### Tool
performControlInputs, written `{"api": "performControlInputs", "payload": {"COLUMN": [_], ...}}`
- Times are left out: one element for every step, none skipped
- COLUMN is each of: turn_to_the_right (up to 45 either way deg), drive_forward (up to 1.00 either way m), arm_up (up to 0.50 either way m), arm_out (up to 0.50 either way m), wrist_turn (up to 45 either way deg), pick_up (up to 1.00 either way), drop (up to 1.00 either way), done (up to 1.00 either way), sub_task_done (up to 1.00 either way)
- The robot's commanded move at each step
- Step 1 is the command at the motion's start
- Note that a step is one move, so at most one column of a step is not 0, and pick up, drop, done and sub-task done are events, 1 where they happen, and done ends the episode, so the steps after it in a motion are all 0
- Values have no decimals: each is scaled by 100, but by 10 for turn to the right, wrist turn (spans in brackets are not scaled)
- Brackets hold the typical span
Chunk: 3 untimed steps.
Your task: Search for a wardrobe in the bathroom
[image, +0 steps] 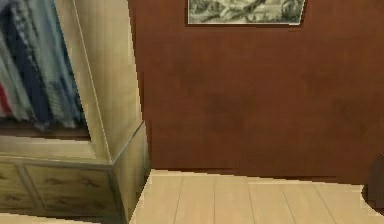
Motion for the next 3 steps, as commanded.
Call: {"api": "performControlInputs", "payload": {"turn_to_the_right": [120, 0, -450], "drive_forward": [0, 50, 0], "arm_up": [0, 0, 0], "arm_out": [0, 0, 0], "wrist_turn": [0, 0, 0], "pick_up": [0, 0, 0], "drop": [0, 0, 0], "done": [0, 0, 0], "sub_task_done": [0, 0, 0]}}
